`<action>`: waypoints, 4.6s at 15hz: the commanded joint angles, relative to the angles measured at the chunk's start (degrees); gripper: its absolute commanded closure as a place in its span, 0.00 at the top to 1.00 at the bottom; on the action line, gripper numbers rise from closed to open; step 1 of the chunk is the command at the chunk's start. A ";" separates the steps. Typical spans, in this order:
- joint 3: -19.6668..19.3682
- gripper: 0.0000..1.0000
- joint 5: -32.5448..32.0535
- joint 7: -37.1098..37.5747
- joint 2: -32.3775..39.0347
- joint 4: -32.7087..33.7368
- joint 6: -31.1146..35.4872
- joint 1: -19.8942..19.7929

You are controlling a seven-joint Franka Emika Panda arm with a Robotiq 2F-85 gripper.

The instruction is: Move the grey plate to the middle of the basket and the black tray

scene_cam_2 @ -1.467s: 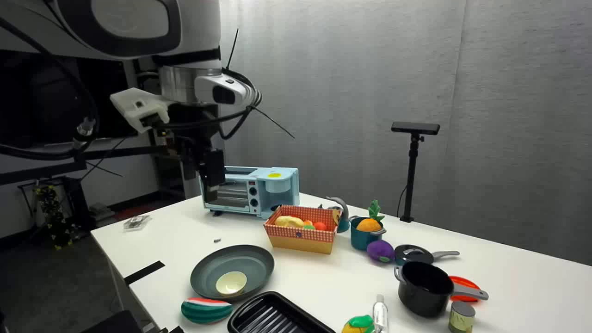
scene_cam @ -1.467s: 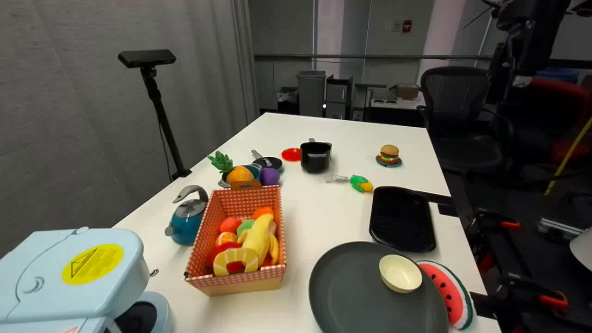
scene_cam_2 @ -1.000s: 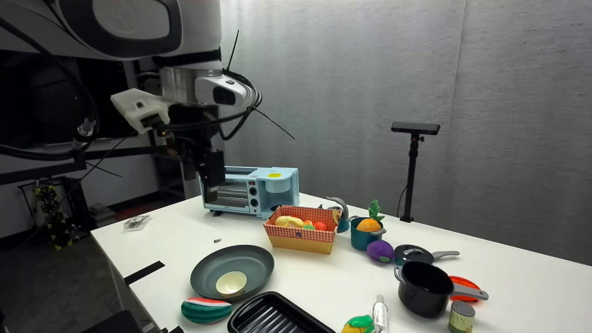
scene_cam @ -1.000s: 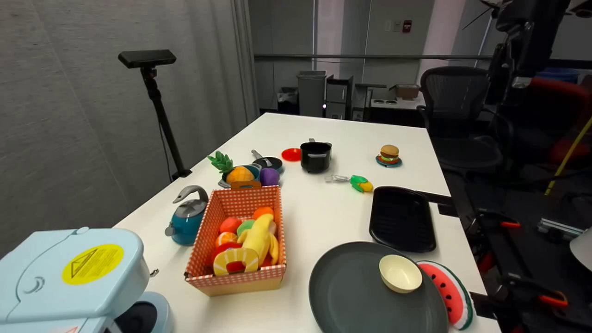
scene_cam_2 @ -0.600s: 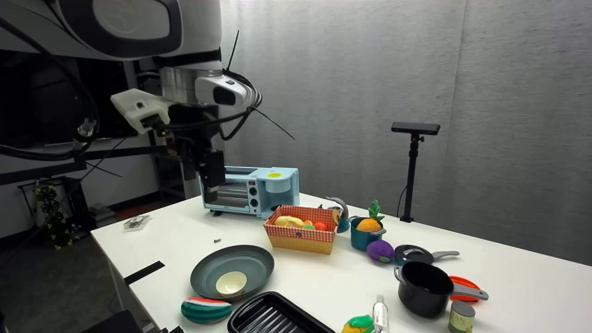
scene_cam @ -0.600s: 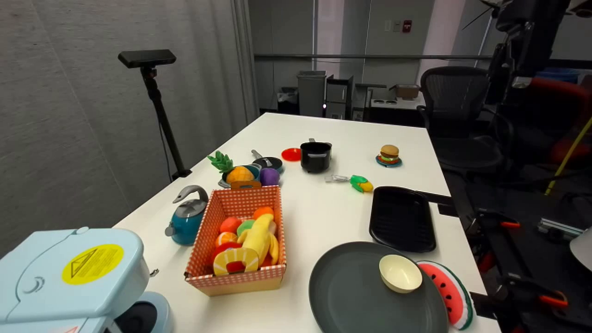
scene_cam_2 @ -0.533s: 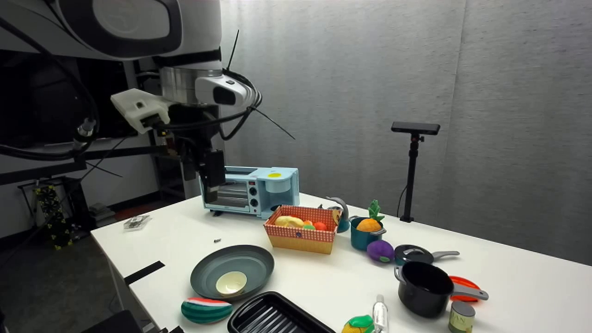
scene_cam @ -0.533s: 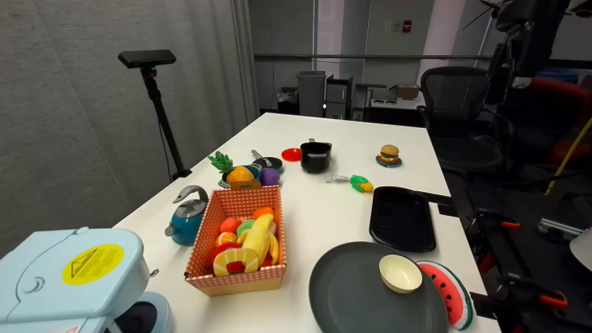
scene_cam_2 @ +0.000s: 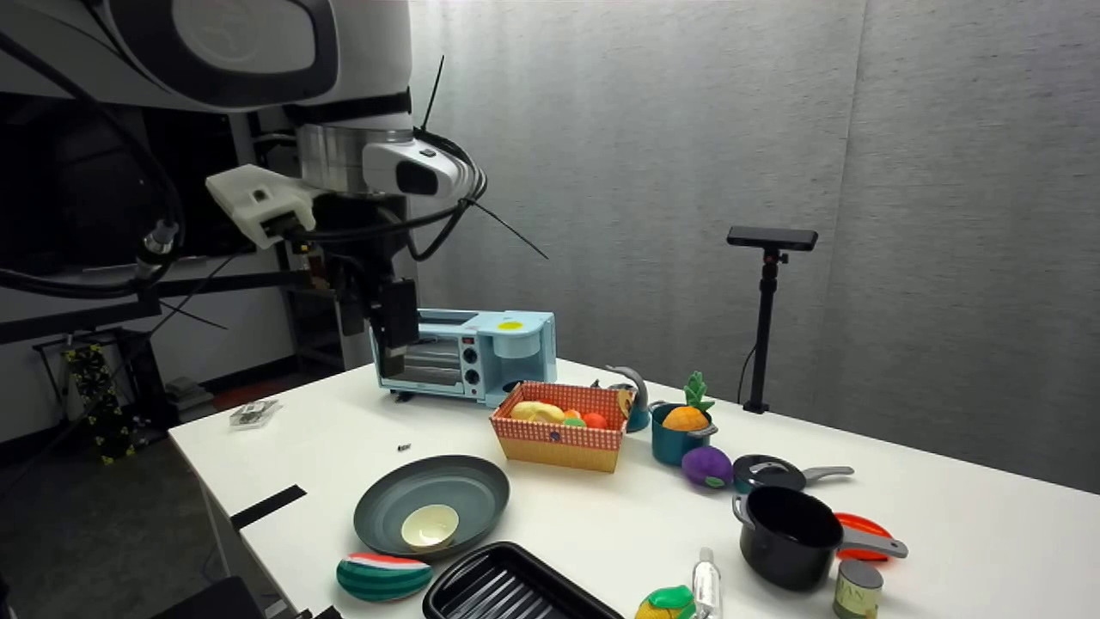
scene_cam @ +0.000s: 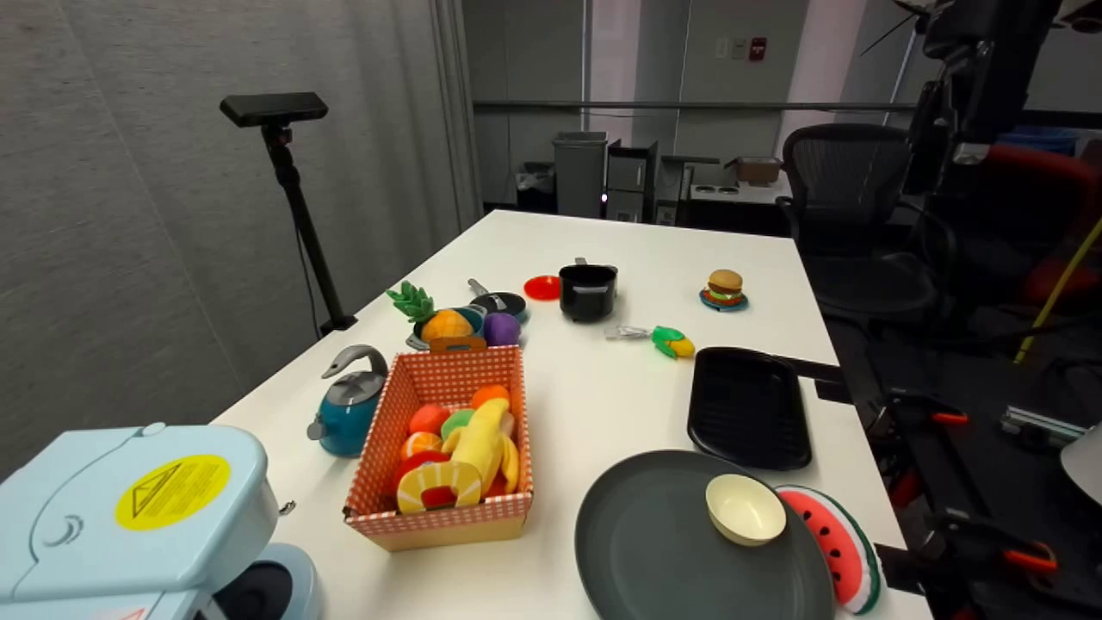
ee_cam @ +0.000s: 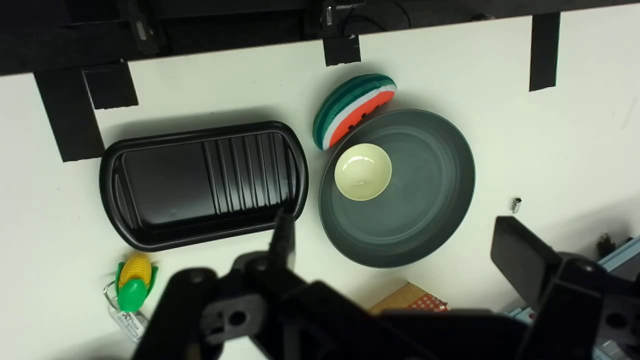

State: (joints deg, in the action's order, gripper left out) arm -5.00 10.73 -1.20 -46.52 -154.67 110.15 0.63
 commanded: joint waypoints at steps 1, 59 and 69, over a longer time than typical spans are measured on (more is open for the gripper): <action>0.42 1.00 0.22 -0.42 0.26 0.26 0.00 -0.72; 8.92 1.00 -1.34 -15.13 36.23 -2.82 37.37 6.67; 8.50 1.00 6.03 -23.23 40.94 -2.43 43.61 9.29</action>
State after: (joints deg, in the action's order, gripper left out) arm 3.77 12.41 -22.03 -7.86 -157.13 149.56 7.53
